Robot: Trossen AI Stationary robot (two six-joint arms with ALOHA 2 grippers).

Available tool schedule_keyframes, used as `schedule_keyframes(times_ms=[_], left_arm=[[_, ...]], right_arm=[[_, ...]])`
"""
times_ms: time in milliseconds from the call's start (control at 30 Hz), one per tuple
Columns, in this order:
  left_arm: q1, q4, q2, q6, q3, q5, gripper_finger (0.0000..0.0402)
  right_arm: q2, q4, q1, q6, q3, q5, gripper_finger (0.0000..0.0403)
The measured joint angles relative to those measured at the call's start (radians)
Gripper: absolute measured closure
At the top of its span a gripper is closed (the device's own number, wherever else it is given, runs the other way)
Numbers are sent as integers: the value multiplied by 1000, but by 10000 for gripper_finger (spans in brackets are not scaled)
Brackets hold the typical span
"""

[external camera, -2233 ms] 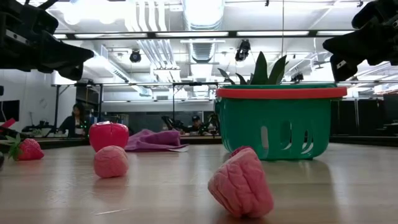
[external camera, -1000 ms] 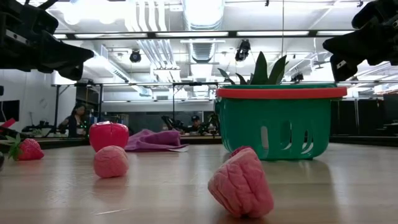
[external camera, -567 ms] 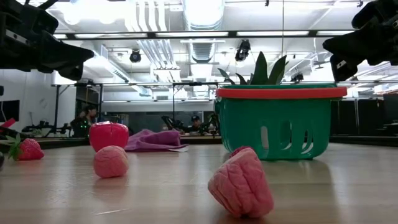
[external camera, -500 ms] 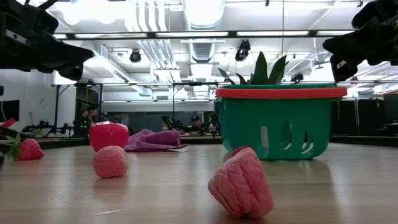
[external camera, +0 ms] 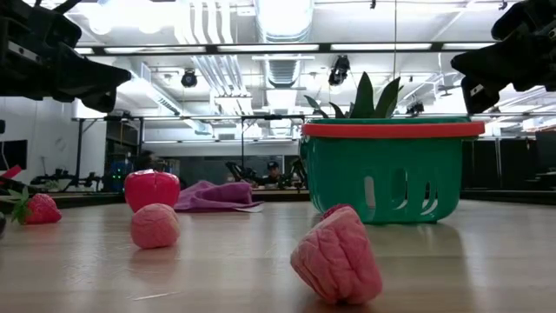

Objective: Pick and placing Produce into tupperware

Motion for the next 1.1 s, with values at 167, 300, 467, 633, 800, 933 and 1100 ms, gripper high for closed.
schedule_keyframes(times_ms=[167,300,467,633,800,933,1100], left_arm=[[1,0,0,0,0,0,402],[1,0,0,0,0,0,402],[0,0,0,0,0,0,402],[0,0,0,0,0,0,402],[0,1,0,0,0,0,402],[0,21,0,0,0,0,402],[0,24,0,0,0,0,402]], right_arm=[[0,0,0,0,0,0,394],[0,0,0,0,0,0,394],[0,0,0,0,0,0,394],[0,0,0,0,0,0,394],[0,0,0,0,0,0,394],[0,1,0,0,0,1,394],[0,4,0,-12,0,20,394]])
